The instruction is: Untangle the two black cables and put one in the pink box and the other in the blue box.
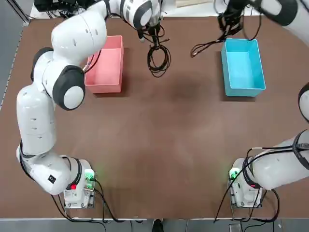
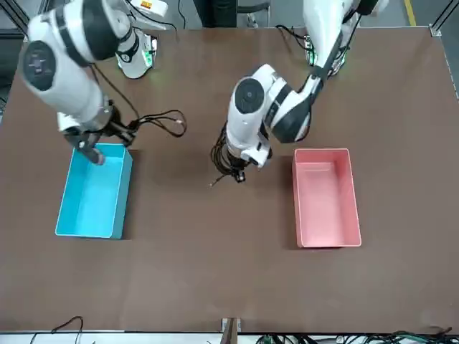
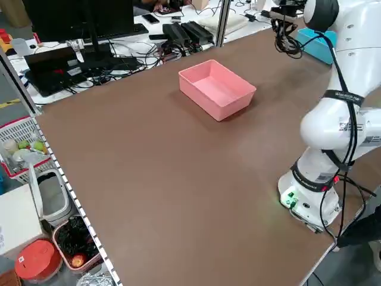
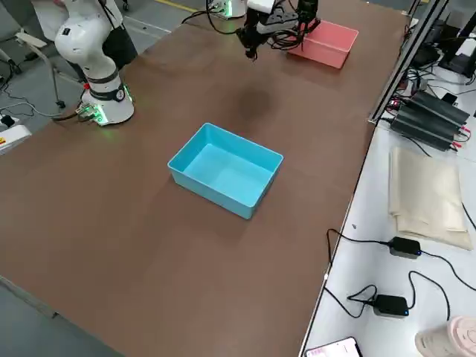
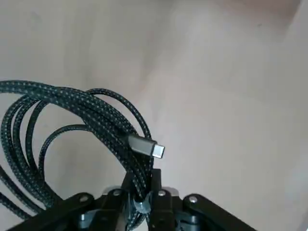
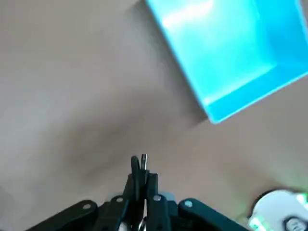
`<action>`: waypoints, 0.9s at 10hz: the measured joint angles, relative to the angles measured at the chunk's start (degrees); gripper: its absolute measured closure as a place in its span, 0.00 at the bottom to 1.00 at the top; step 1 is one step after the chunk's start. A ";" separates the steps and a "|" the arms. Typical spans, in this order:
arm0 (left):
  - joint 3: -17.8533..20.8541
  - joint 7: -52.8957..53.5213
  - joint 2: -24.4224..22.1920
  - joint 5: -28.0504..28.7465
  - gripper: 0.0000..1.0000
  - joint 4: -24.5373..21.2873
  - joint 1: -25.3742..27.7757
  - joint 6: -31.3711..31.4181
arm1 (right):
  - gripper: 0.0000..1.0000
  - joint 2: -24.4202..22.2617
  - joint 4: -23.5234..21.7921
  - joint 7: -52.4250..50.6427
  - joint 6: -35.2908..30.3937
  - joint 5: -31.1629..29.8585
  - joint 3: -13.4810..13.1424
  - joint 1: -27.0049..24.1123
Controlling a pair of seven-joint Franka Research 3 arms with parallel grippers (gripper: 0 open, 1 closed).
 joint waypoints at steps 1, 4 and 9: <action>0.06 3.74 0.04 0.02 0.84 -0.15 2.36 -1.52 | 0.89 0.09 -0.01 -6.04 -0.27 -2.03 -0.02 -3.59; 0.01 15.80 -0.68 0.09 0.84 -0.43 11.13 -7.70 | 0.89 0.38 -0.02 -22.96 0.54 -5.03 -0.07 -13.20; -0.24 38.25 -11.71 0.13 0.84 -18.54 27.83 -2.52 | 0.89 7.38 -1.04 -37.56 11.96 -5.74 0.02 -19.24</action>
